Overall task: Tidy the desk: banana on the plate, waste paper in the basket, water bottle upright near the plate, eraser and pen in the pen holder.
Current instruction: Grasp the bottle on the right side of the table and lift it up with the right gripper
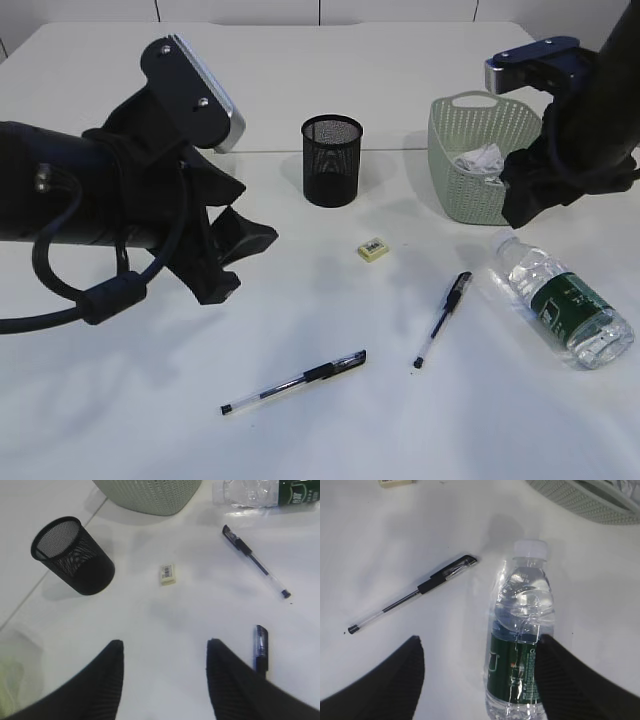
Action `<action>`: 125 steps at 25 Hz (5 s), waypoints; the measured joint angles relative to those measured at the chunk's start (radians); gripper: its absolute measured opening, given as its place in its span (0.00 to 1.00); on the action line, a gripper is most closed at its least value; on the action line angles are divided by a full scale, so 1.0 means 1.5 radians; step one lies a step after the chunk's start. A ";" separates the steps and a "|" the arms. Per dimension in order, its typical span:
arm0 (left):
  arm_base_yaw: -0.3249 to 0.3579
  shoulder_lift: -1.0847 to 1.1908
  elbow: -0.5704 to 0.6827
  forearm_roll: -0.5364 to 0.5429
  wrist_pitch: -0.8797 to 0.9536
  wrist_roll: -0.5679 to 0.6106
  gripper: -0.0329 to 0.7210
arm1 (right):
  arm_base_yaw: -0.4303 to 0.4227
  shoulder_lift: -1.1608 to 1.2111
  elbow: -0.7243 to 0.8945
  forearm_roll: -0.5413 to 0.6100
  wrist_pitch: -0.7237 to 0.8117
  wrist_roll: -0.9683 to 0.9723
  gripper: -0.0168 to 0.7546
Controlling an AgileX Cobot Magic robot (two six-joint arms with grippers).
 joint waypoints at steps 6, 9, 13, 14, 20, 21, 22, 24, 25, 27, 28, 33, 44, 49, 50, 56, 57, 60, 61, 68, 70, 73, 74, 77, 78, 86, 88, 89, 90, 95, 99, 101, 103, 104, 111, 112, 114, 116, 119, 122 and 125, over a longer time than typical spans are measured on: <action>0.000 0.000 0.000 -0.025 0.043 -0.001 0.66 | -0.009 0.029 0.000 0.000 -0.014 0.001 0.69; 0.000 0.000 0.000 -0.037 0.040 -0.001 0.66 | -0.011 0.036 0.000 0.000 -0.026 0.001 0.69; 0.000 0.000 0.000 -0.052 0.029 -0.001 0.66 | -0.024 0.054 0.000 0.025 -0.039 -0.004 0.70; 0.000 0.000 0.000 -0.053 0.030 -0.001 0.66 | -0.028 0.059 0.000 0.029 -0.041 -0.010 0.72; 0.000 0.000 0.016 -0.067 0.026 -0.001 0.66 | -0.056 0.104 0.000 0.034 -0.066 -0.037 0.74; 0.000 0.000 0.017 -0.070 0.025 -0.001 0.66 | -0.056 0.112 0.000 0.034 -0.069 -0.038 0.74; 0.000 0.000 0.017 -0.071 0.022 -0.001 0.66 | -0.056 0.118 0.000 0.035 -0.072 -0.041 0.74; 0.000 -0.003 0.017 -0.073 0.021 -0.001 0.66 | -0.056 0.137 -0.008 0.038 -0.075 -0.044 0.74; 0.000 -0.006 0.017 -0.074 0.020 -0.001 0.66 | -0.056 0.147 -0.013 0.039 -0.075 -0.045 0.74; 0.000 -0.007 0.017 -0.078 0.017 -0.001 0.66 | -0.058 0.163 -0.027 0.042 -0.077 -0.047 0.74; 0.000 -0.007 0.017 -0.078 0.016 -0.001 0.66 | -0.058 0.169 -0.035 0.042 -0.077 -0.047 0.74; 0.000 -0.007 0.020 -0.081 0.009 -0.001 0.66 | -0.058 0.200 -0.086 0.043 -0.077 -0.047 0.74; 0.000 -0.007 0.055 -0.105 -0.057 -0.001 0.61 | -0.058 0.272 -0.143 0.031 -0.051 -0.047 0.74; 0.000 -0.007 0.056 -0.109 -0.080 -0.011 0.56 | -0.065 0.272 -0.145 0.014 -0.051 -0.041 0.74; 0.000 -0.007 0.056 -0.111 -0.081 -0.013 0.55 | -0.070 0.272 -0.145 0.013 -0.051 -0.041 0.74; 0.000 -0.007 0.074 -0.111 -0.112 -0.042 0.54 | -0.077 0.290 -0.146 0.011 -0.051 -0.039 0.74; 0.000 -0.007 0.078 -0.104 -0.116 -0.056 0.53 | -0.077 0.296 -0.146 0.013 -0.051 -0.039 0.74; 0.000 -0.007 0.082 -0.057 -0.124 -0.117 0.50 | -0.077 0.310 -0.146 0.033 -0.051 -0.046 0.74; 0.000 -0.007 0.082 -0.027 -0.133 -0.149 0.49 | -0.077 0.314 -0.146 0.041 -0.051 -0.049 0.74; 0.029 -0.005 0.082 0.119 -0.145 -0.290 0.47 | -0.077 0.331 -0.147 0.053 -0.052 -0.053 0.74; 0.032 0.000 0.082 0.125 -0.145 -0.294 0.47 | -0.077 0.331 -0.153 0.054 -0.052 -0.053 0.73; 0.032 0.001 0.082 0.130 -0.143 -0.299 0.47 | -0.077 0.331 -0.164 0.055 -0.050 -0.054 0.71; 0.032 0.001 0.082 0.131 -0.143 -0.304 0.47 | -0.077 0.331 -0.169 0.055 -0.050 -0.054 0.70; 0.032 0.001 0.082 0.163 -0.148 -0.345 0.47 | -0.077 0.331 -0.176 0.056 -0.046 -0.054 0.66; 0.032 0.001 0.082 0.188 -0.150 -0.375 0.46 | -0.077 0.331 -0.177 0.056 -0.045 -0.054 0.65; 0.061 0.001 0.082 0.620 -0.226 -0.786 0.39 | -0.077 0.331 -0.179 0.062 -0.032 -0.059 0.63; 0.074 0.001 0.082 0.723 -0.243 -0.888 0.38 | -0.077 0.331 -0.179 0.064 -0.030 -0.062 0.63; 0.081 0.001 0.082 0.781 -0.255 -0.938 0.38 | -0.077 0.331 -0.179 0.066 -0.030 -0.064 0.63; 0.087 0.002 0.082 0.827 -0.276 -0.979 0.38 | -0.077 0.331 -0.179 0.069 -0.030 -0.064 0.63; 0.120 0.002 0.082 1.028 -0.357 -1.141 0.38 | -0.077 0.331 -0.179 0.071 -0.028 -0.066 0.60; 0.124 0.002 0.082 1.057 -0.359 -1.161 0.38 | -0.077 0.331 -0.179 0.071 -0.027 -0.068 0.49; 0.124 0.002 0.082 1.065 -0.359 -1.164 0.38 | -0.077 0.331 -0.179 0.072 -0.027 -0.068 0.47; 0.124 0.002 0.082 1.068 -0.359 -1.165 0.38 | -0.077 0.331 -0.179 0.072 -0.027 -0.068 0.47; 0.124 0.002 0.082 1.068 -0.359 -1.165 0.38 | -0.077 0.331 -0.179 0.072 -0.027 -0.068 0.47; 0.124 0.002 0.082 1.070 -0.359 -1.160 0.38 | -0.077 0.331 -0.179 0.068 -0.026 -0.069 0.40; 0.124 0.002 0.082 1.070 -0.359 -1.160 0.38 | -0.077 0.331 -0.179 0.067 -0.026 -0.069 0.38; 0.124 0.002 0.082 1.070 -0.359 -1.160 0.38 | -0.077 0.331 -0.179 0.065 -0.024 -0.072 0.35; 0.124 0.002 0.082 1.070 -0.359 -1.160 0.38 | -0.077 0.329 -0.179 0.065 -0.019 -0.074 0.35; 0.124 0.002 0.082 1.070 -0.359 -1.160 0.40 | -0.077 0.320 -0.179 0.064 -0.014 -0.074 0.35; 0.124 0.001 0.082 1.070 -0.359 -1.160 0.49 | -0.078 0.297 -0.179 0.062 -0.014 -0.076 0.35; 0.124 0.000 0.082 1.070 -0.359 -1.160 0.62 | -0.078 0.271 -0.179 0.062 -0.008 -0.076 0.35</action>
